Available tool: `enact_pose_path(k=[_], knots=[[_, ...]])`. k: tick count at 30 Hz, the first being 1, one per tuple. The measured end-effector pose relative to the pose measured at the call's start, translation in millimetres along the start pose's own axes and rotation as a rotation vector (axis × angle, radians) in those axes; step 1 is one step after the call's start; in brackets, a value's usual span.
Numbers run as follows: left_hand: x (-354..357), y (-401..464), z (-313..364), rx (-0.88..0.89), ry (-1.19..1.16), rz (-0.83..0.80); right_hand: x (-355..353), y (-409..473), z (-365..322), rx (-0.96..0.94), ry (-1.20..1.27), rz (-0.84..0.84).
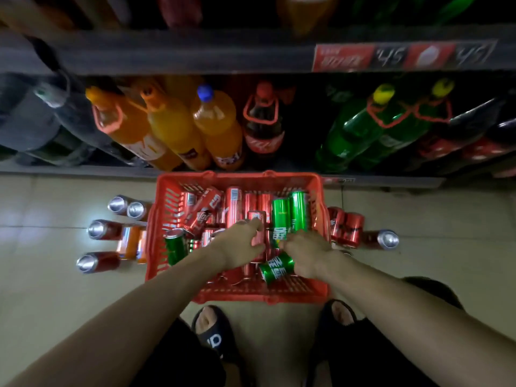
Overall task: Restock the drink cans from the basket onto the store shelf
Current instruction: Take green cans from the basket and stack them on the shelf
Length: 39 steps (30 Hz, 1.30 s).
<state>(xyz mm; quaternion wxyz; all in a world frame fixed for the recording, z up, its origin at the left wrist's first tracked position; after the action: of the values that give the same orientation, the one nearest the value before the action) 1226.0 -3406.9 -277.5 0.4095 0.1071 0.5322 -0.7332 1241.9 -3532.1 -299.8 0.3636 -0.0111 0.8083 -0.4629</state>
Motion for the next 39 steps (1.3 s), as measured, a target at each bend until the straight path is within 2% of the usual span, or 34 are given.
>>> enact_pose_path(k=[5,10,13,15,19,23,27,30,34,36,39], knots=[[56,63,-17,0.084,0.109,-0.054,69,61,13,-0.187,-0.322,-0.038],[76,90,-18,0.169,0.227,-0.114,93,80,17,-0.244,-0.509,0.053],[76,96,-16,0.171,0.241,-0.127,96,90,18,-0.218,-0.506,0.054],[80,95,-17,0.143,0.225,-0.196,92,88,15,-0.231,-0.470,0.033],[84,88,-9,0.135,0.115,-0.317,62,72,18,-0.213,-0.278,-0.007],[89,80,0,0.208,-0.118,-0.438,8,51,12,-0.256,-0.242,0.155],[69,91,-6,0.152,-0.303,-0.305,-35,46,0,-0.391,-0.277,0.459],[50,94,-21,0.073,-0.467,-0.207,-51,55,10,-0.326,-0.152,0.542],[43,93,-47,-0.063,-0.585,-0.129,-62,63,55,0.078,0.218,0.615],[45,94,-59,-0.138,-0.661,-0.093,-46,69,73,0.264,0.356,0.528],[48,97,-68,-0.213,-0.825,-0.043,-3,87,71,0.322,0.532,0.237]])
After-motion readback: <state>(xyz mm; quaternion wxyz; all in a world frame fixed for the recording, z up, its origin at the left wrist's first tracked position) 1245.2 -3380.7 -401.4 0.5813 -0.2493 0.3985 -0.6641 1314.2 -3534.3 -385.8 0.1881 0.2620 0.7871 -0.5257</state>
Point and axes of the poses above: each hand's wrist, its own y-axis towards the middle knuckle, its own x-axis out of the palm, z = x × y, the point moved 9 cm from there along y, towards the middle knuckle, and after that the axes turned 8 degrees about y, right-handed, at the moved point
